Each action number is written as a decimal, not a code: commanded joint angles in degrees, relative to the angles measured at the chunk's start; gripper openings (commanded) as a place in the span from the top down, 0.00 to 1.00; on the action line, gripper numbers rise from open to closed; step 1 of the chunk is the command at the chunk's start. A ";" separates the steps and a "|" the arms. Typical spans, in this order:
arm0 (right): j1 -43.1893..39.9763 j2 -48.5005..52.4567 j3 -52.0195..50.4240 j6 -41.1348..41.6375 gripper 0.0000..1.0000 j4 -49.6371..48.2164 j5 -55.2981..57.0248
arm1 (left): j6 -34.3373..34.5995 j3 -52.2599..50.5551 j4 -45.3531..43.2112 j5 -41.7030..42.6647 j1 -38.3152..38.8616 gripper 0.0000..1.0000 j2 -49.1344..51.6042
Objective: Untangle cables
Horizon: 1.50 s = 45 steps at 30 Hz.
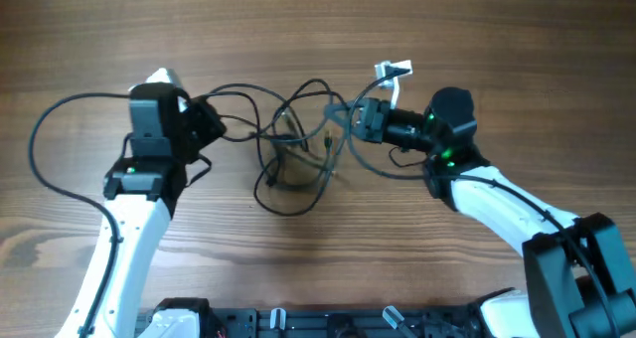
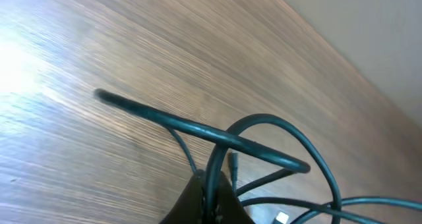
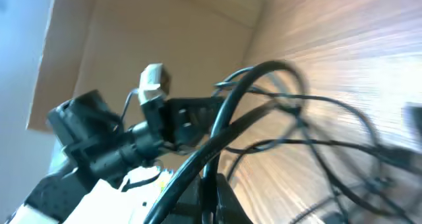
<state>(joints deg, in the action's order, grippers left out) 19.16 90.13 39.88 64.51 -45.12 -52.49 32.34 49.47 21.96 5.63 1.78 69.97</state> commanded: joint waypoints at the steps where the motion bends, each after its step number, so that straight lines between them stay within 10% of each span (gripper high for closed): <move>1: -3.69 0.04 0.50 0.00 0.96 2.25 0.11 | 1.60 0.35 0.20 -1.64 -3.67 0.96 0.31; 16: -10.29 0.04 0.50 0.09 0.93 22.29 7.56 | 2.99 0.35 -0.07 -1.57 -6.29 0.96 0.31; 21: -10.23 0.04 0.50 -2.58 0.22 25.07 6.88 | 2.16 0.35 -2.99 5.81 -6.29 0.96 0.33; 24: -10.12 0.04 0.50 -5.03 0.03 25.68 5.18 | -3.91 0.35 -8.04 14.49 -6.27 0.96 0.33; 35: -9.22 0.04 0.50 -10.36 0.00 11.23 -7.45 | -16.94 0.35 -13.92 22.49 1.31 0.96 0.33; 45: -2.10 0.04 0.50 -16.98 0.00 9.81 -0.63 | -11.26 0.35 -27.89 32.61 9.09 0.96 0.31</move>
<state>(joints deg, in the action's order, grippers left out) 15.79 90.11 39.88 50.39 -35.20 -56.07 17.32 49.45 -2.04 31.51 10.09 70.26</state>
